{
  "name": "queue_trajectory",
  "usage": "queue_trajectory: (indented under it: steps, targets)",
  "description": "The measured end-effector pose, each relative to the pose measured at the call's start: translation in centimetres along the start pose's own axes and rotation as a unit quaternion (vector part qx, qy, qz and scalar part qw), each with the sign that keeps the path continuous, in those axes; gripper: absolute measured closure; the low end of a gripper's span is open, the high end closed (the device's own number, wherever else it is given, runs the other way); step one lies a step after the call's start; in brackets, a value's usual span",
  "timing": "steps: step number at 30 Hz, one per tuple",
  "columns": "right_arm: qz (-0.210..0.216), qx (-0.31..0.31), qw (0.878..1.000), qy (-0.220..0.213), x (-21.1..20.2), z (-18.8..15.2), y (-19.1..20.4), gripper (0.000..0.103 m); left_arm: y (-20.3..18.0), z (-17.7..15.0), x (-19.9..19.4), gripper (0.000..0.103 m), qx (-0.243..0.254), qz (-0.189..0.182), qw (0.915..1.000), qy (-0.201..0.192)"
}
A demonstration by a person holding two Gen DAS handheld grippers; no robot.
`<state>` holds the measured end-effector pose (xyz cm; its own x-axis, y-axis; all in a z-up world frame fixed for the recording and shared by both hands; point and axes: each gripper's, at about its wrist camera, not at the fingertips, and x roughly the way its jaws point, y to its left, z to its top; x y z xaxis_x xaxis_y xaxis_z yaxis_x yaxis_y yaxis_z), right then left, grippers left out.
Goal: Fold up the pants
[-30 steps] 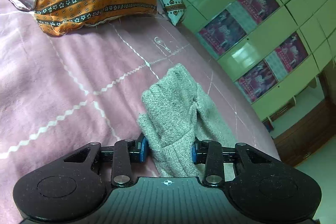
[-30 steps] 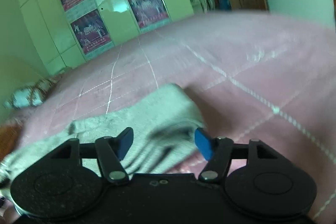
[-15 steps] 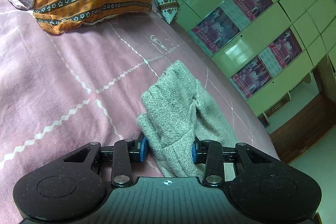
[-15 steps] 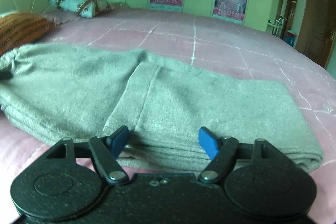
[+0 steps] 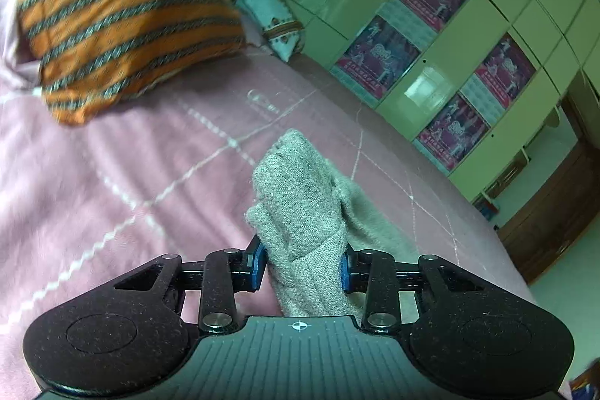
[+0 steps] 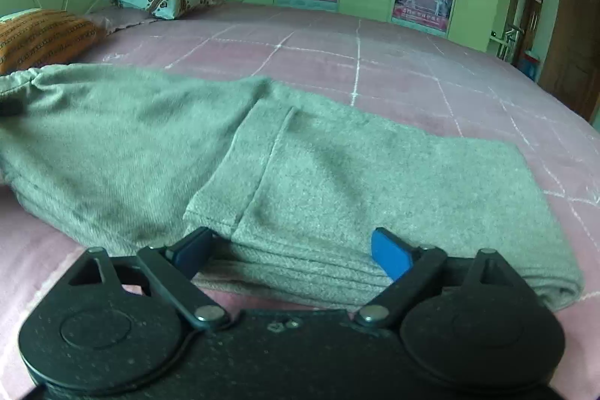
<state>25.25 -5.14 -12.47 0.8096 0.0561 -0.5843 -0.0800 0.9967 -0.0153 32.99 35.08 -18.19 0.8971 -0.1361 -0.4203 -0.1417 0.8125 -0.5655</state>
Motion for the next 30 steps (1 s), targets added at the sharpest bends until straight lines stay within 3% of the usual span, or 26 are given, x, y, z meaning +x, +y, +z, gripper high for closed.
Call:
queue_trajectory:
  steps: [1,6,11,14,17,18,19,21,23,26,28,30]
  targets:
    - [0.018,0.039,0.999,-0.017,-1.0,0.1,-1.1,0.036,-0.8,0.1,-0.5,0.067,0.010,0.006,0.9999,-0.002]
    - [0.018,0.132,0.990,-0.046,-3.9,-0.2,-6.4,0.038,-9.0,0.2,-3.3,0.067,0.086,0.013,0.9954,-0.040]
    - [0.005,0.212,0.974,-0.074,-6.9,0.1,-13.8,0.038,-21.3,-2.2,-3.9,0.067,0.180,-0.038,0.9813,-0.056]
    - [-0.005,0.262,0.961,-0.085,-8.3,-0.4,-18.7,0.038,-29.1,-5.6,-3.2,0.067,0.240,-0.082,0.9665,-0.038]
    - [-0.016,0.300,0.949,-0.093,-9.7,-1.6,-23.4,0.037,-36.0,-10.7,-1.6,0.067,0.278,-0.125,0.9522,0.006]
    - [-0.023,0.307,0.946,-0.096,-10.1,-2.0,-24.7,0.037,-38.0,-12.7,-0.8,0.065,0.291,-0.129,0.9476,0.030]
    - [-0.028,0.315,0.943,-0.098,-10.5,-2.4,-26.0,0.035,-39.5,-14.7,0.0,0.056,0.303,-0.119,0.9439,0.057]
    - [-0.030,0.339,0.935,-0.097,-11.1,-3.5,-28.6,0.034,-41.1,-17.9,0.4,0.046,0.320,-0.100,0.9383,0.086]
    - [-0.030,0.360,0.927,-0.098,-11.2,-4.3,-30.2,0.034,-40.8,-19.3,-0.4,0.043,0.301,-0.114,0.9422,0.094]
    - [-0.023,0.383,0.918,-0.099,-10.9,-5.2,-31.3,0.034,-39.3,-18.9,-2.3,0.040,0.264,-0.121,0.9528,0.088]
    - [-0.010,0.391,0.915,-0.094,-10.1,-5.3,-31.0,0.034,-38.3,-18.1,-4.3,0.020,0.257,-0.128,0.9556,0.068]
    - [0.025,0.393,0.915,-0.090,-9.5,-5.3,-30.6,0.035,-36.8,-17.5,-5.8,0.019,0.250,-0.116,0.9598,0.054]
